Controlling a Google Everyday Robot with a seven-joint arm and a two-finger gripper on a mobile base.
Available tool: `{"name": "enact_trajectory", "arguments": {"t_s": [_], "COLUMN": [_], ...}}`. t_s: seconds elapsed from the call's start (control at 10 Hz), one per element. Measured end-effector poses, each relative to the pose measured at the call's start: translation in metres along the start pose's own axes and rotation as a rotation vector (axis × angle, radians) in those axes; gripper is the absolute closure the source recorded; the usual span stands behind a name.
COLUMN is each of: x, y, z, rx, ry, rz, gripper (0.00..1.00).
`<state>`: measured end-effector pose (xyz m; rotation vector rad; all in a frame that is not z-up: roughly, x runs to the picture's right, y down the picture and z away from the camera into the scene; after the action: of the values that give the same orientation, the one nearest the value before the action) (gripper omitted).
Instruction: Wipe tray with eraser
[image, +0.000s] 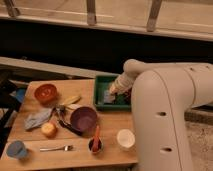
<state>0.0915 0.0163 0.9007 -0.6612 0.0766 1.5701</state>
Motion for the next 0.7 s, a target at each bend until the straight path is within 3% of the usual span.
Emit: {"name": "enact_trajectory", "arguments": {"t_s": [0.2,0.4,0.7], "x": [-0.007,-0.014,-0.015], "y": [-0.011,0.005,0.046], "z": [-0.011,-0.011,0.005], "rx": [-0.008,-0.043,-0.077], "ry": [-0.029,-0.042,-0.016], "rz": [-0.012,-0.049,-0.08], "gripper": [1.0,1.0,1.0]}}
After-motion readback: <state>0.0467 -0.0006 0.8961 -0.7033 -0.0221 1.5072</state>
